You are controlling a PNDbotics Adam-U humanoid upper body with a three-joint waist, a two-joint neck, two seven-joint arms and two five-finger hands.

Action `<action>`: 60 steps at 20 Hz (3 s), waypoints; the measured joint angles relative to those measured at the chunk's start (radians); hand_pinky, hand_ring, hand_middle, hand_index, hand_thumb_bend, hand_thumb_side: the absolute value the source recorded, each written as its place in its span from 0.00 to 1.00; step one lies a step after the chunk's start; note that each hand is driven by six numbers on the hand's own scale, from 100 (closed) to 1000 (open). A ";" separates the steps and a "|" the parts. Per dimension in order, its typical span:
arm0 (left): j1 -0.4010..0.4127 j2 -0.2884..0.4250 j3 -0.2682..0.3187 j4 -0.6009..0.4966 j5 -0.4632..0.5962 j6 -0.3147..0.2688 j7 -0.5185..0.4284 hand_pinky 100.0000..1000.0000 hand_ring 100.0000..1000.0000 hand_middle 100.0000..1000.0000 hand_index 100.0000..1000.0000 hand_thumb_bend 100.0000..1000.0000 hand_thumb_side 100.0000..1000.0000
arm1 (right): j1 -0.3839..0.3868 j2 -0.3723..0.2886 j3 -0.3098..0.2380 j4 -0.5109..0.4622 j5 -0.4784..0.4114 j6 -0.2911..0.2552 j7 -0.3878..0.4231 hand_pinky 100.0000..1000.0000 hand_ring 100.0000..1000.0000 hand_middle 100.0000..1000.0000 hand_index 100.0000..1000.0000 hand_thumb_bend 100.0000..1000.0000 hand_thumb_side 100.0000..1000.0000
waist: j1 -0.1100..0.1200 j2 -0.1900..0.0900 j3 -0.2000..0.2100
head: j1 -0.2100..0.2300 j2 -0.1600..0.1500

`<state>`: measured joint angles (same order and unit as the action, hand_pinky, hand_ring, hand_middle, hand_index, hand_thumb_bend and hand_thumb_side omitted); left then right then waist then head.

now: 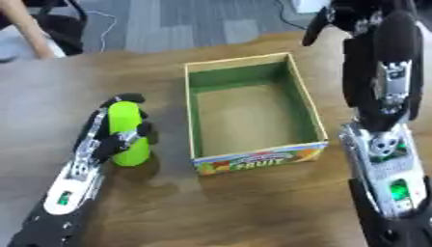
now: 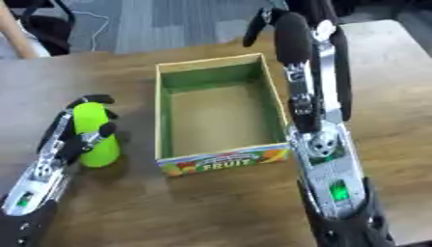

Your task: Pick up objects on the table and place them in the box.

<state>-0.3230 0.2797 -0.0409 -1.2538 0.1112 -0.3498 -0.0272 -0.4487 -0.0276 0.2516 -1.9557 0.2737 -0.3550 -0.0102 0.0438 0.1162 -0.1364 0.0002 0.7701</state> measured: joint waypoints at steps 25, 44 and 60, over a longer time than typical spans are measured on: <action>-0.065 0.092 -0.011 -0.275 -0.128 0.129 0.102 0.00 0.00 0.00 0.06 0.70 0.15 | 0.018 0.001 -0.006 0.000 -0.001 0.005 0.006 0.25 0.73 0.69 0.84 0.29 0.87 | 0.004 -0.022 -0.012 | -0.006 0.000; -0.184 0.141 -0.069 -0.294 -0.012 0.152 0.039 0.00 0.00 0.06 0.16 0.61 0.33 | 0.021 0.008 0.000 0.006 -0.009 0.000 0.020 0.25 0.73 0.69 0.83 0.30 0.89 | 0.019 -0.040 -0.115 | -0.018 0.000; -0.195 0.034 -0.145 -0.001 -0.114 -0.022 -0.016 0.00 0.18 0.30 0.37 0.47 0.50 | -0.002 0.009 0.008 0.006 -0.019 -0.004 0.043 0.24 0.73 0.69 0.83 0.35 0.88 | 0.026 -0.008 -0.166 | 0.000 0.000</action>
<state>-0.5176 0.3136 -0.1864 -1.2552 -0.0027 -0.3721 -0.0436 -0.4505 -0.0186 0.2596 -1.9494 0.2547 -0.3585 0.0325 0.0703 0.1085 -0.3020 0.0001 0.7702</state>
